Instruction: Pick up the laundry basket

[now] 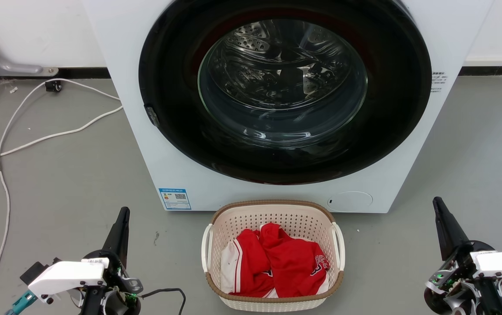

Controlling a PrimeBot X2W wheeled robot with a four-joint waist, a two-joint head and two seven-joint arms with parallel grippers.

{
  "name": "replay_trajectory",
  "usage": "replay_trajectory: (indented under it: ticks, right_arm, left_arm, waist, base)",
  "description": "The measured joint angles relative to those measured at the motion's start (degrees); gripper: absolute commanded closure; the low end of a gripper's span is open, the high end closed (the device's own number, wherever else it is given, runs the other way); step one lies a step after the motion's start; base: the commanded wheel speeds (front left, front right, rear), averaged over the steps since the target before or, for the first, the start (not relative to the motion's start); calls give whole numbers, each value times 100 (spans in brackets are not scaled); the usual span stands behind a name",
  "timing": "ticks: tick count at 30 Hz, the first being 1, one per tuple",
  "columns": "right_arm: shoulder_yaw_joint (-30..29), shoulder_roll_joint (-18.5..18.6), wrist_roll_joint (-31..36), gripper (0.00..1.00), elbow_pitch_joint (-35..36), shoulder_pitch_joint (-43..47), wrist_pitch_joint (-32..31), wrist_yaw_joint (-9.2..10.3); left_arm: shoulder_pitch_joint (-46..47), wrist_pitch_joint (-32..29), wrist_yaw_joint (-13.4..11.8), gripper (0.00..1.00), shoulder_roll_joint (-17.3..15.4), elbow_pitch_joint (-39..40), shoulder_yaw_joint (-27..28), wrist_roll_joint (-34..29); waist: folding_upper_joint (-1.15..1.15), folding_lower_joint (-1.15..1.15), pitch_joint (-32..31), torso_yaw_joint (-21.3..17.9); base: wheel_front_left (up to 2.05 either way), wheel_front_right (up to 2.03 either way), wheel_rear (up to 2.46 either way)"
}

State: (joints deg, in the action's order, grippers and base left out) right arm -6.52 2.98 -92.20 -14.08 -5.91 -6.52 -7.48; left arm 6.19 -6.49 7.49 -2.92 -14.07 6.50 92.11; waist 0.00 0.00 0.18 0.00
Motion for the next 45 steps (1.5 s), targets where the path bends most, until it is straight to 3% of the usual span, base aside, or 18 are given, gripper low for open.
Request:
replay_trajectory:
  ticks: [22, 23, 35, 45]
  right_arm:
    - [0, 0, 0, 100, 0, 0, 0, 0]
    - [0, 0, 0, 0, -9, 6, 1, 0]
    - [129, -13, 202, 0, -41, 209, 253, 1]
    - [165, -13, 1730, 0, 170, 246, 504, 1]
  left_arm:
    - [0, 0, 0, 100, 0, 0, 0, 0]
    - [-4, 1, 0, 0, 2, -9, -1, 0]
    - [-147, 245, 0, 0, 32, -86, -244, -194]
    - [-135, 503, -9, 0, 31, 164, -305, -1323]
  waist:
    - [0, 0, 0, 0]
    - [0, 0, 0, 0]
    - [0, 0, 7, -8]
    - [0, 0, 6, -15]
  base:
    - [0, 0, 0]
    - [0, 0, 0]
    - [0, 0, 0]
    - [0, 0, 0]
